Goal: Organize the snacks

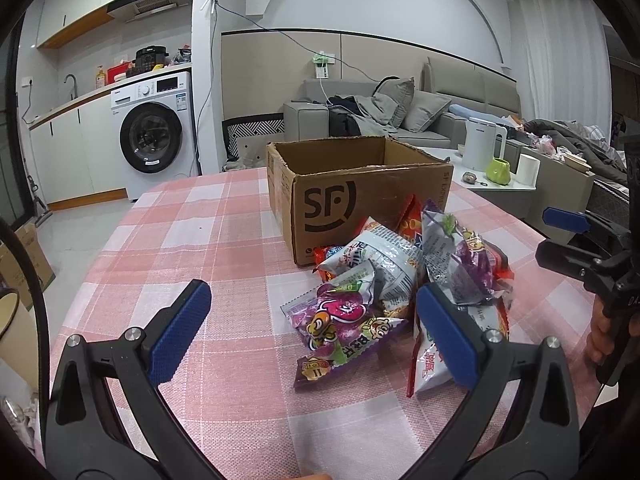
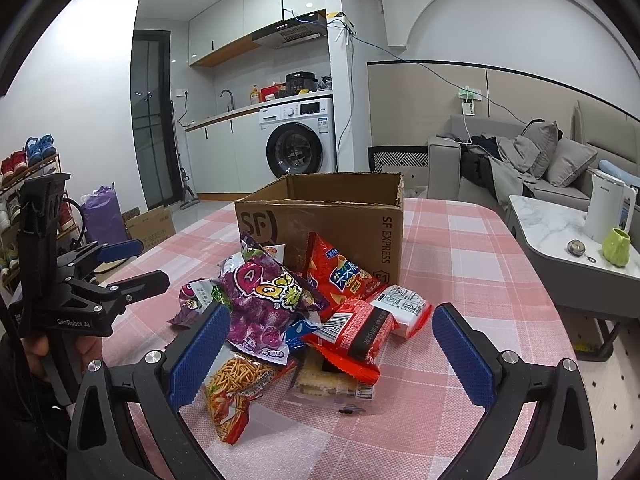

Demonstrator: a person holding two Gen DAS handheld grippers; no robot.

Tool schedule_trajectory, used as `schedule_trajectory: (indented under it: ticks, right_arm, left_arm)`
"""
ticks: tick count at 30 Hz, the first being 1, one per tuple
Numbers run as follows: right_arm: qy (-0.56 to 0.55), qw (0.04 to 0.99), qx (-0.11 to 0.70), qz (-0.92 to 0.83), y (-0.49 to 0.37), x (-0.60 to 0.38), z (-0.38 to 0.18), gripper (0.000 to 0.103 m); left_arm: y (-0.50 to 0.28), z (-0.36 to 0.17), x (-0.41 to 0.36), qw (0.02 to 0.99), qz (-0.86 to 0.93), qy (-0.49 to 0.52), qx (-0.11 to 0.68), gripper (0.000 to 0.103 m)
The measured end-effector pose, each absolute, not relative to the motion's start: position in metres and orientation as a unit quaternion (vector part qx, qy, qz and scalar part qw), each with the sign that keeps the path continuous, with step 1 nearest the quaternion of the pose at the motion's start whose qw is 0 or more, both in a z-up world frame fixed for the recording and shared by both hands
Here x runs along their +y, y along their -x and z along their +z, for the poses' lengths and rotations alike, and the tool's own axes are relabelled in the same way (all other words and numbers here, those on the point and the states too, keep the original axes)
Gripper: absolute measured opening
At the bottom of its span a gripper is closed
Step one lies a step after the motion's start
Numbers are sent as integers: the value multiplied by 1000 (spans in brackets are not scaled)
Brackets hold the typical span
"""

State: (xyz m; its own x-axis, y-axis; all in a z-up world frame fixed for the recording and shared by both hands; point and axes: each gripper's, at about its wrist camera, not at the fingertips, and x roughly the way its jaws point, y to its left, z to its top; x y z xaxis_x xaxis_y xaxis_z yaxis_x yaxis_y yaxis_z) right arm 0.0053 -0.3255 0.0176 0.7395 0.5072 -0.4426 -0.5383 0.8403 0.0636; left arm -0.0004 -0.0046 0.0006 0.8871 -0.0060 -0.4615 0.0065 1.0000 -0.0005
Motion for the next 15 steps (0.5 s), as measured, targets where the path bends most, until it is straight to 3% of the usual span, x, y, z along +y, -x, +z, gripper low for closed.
schedule_trajectory:
  ticks: [15]
  right_arm:
    - [35,932,227,280,-5,-325,18,103]
  left_arm:
    - [-1,-1,-2,971,2,3,238,103]
